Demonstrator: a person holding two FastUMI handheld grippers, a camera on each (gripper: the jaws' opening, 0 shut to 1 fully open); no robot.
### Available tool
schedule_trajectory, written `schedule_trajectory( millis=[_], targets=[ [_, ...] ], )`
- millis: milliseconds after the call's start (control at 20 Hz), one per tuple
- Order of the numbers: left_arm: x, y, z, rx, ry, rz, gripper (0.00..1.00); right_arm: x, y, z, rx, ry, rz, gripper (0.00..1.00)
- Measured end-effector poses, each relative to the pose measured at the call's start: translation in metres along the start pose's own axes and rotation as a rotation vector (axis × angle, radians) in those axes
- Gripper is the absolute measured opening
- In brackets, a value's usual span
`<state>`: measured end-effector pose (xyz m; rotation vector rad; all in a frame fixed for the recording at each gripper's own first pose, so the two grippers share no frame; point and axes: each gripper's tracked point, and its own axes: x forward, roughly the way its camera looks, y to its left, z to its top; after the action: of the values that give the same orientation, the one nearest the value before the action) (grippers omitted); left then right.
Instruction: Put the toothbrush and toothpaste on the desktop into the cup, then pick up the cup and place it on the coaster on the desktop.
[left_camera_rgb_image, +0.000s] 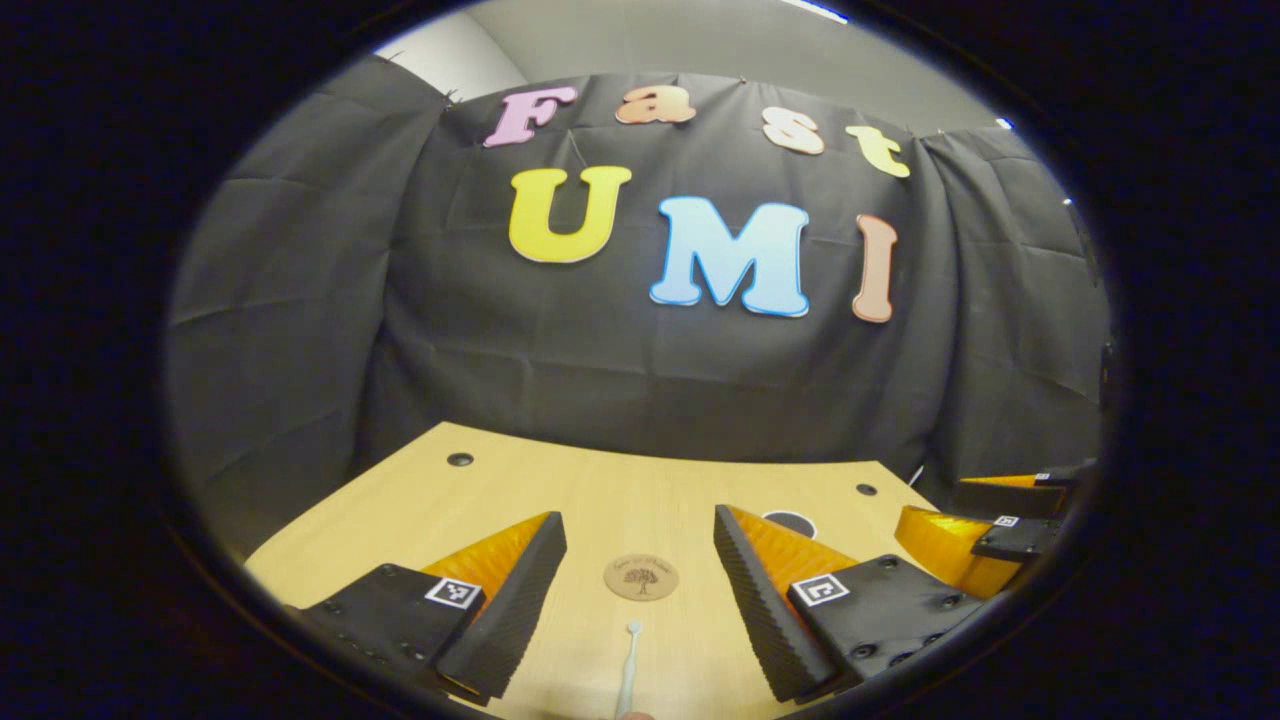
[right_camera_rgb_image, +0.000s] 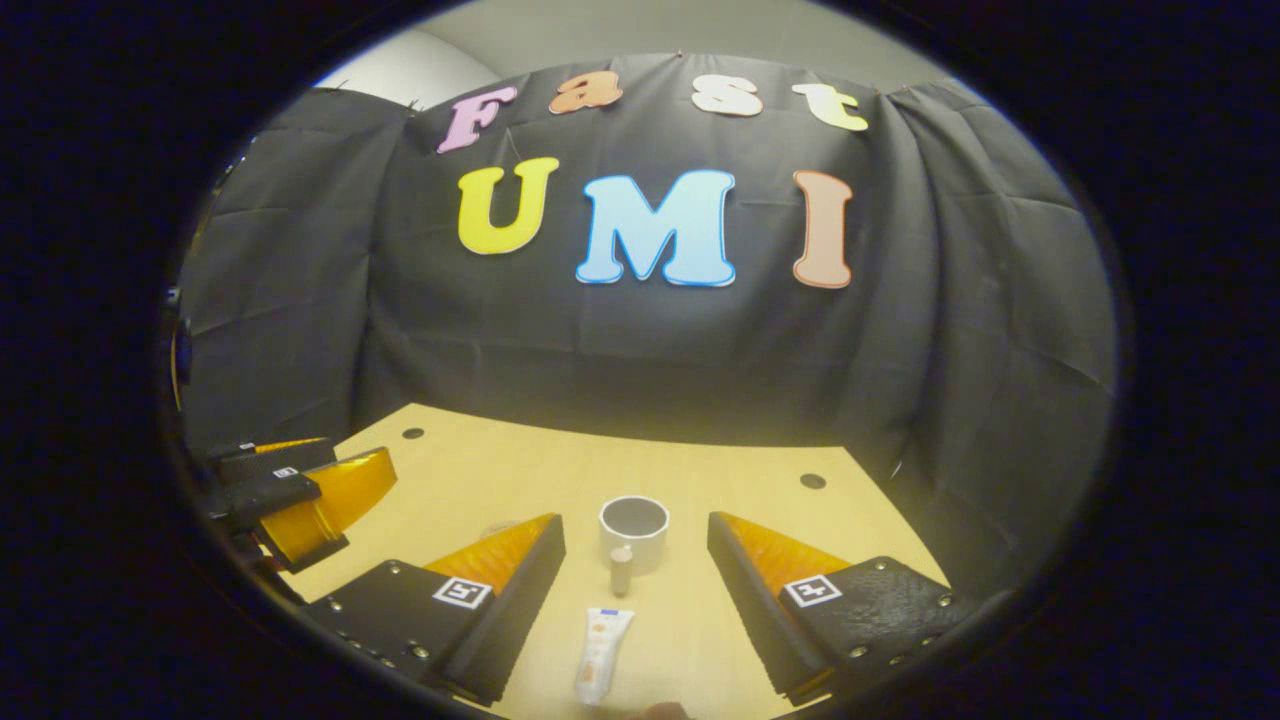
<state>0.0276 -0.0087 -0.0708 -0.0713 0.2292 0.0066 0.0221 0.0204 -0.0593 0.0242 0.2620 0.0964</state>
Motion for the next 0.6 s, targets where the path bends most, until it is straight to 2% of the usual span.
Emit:
schedule_trajectory(
  millis=[200, 250, 450, 500, 600],
  targets=[
    [0.014, 0.001, -0.036, -0.016, 0.136, -0.003, 0.99, 0.01, 0.001, -0.019, -0.023, 0.079, 0.005, 0.91],
    [0.02, 0.001, -0.043, -0.024, 0.171, -0.003, 0.96, 0.012, 0.002, -0.024, -0.028, 0.099, 0.009, 0.91],
    [0.024, 0.005, -0.07, -0.044, 0.268, 0.012, 0.97, 0.02, 0.005, -0.045, -0.011, 0.184, 0.024, 0.91],
    [0.024, 0.007, -0.075, -0.043, 0.289, 0.015, 0.94, 0.022, 0.006, -0.05, -0.002, 0.207, 0.029, 0.91],
    [0.026, 0.006, -0.085, -0.037, 0.325, 0.021, 0.97, 0.024, 0.008, -0.06, 0.013, 0.251, 0.035, 0.91]
  ],
)
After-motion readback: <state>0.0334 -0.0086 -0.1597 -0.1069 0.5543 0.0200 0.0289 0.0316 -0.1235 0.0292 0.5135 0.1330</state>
